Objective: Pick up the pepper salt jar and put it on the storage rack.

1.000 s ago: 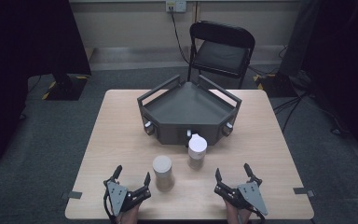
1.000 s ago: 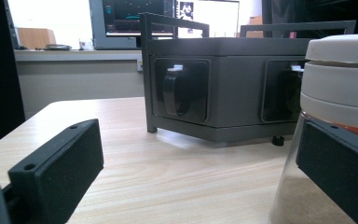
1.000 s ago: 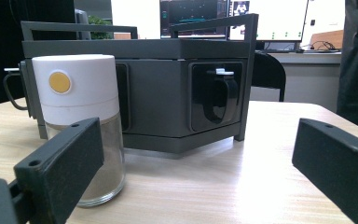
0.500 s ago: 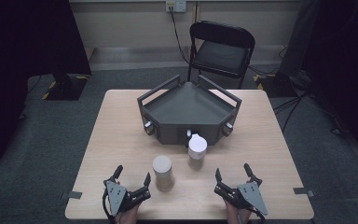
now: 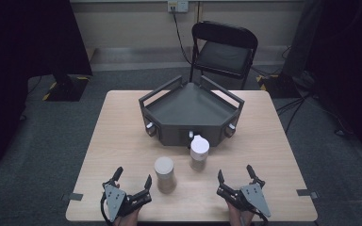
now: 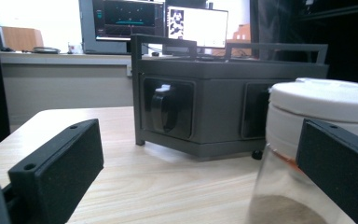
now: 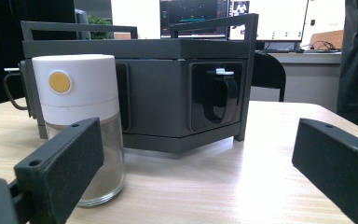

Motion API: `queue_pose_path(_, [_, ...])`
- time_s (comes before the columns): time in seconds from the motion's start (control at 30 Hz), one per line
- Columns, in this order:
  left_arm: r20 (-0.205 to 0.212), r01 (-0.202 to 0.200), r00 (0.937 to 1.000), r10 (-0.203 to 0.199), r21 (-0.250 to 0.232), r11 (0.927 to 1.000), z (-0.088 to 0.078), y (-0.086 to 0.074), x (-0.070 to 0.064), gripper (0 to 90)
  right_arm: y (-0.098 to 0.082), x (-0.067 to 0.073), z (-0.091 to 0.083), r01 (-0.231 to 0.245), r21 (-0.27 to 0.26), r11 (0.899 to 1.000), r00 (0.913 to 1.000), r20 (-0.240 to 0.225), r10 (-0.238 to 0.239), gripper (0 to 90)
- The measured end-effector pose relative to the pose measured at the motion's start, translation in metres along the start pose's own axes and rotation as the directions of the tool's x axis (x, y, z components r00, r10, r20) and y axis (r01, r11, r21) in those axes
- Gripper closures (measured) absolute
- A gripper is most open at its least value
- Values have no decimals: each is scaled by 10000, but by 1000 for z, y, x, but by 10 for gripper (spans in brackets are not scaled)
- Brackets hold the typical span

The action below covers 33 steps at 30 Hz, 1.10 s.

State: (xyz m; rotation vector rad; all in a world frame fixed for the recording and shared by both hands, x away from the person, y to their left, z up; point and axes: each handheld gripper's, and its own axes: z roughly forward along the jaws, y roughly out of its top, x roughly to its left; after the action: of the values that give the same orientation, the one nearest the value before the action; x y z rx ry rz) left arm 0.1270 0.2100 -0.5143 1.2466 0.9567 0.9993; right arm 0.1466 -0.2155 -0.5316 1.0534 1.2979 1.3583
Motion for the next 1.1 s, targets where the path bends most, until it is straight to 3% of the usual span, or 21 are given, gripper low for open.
queue_pose_path(0.53, [374, 202, 9991, -191, -294, 9994, 1, 12, -1, 1, 0, 0, 0, 0, 14, 10000, 10000, 18, 0, 10])
queue_pose_path(0.87, [1035, 29, 9946, 12, -388, 9992, 7, 26, -4, 1, 0, 0, 0, -2, -5, 10000, 10000, 17, 2, 10])
queue_pose_path(1.1, [1666, 36, 9860, 18, -322, 9995, 16, 34, -5, 4, 0, 0, 0, -2, -6, 10000, 10000, 9, 2, 10])
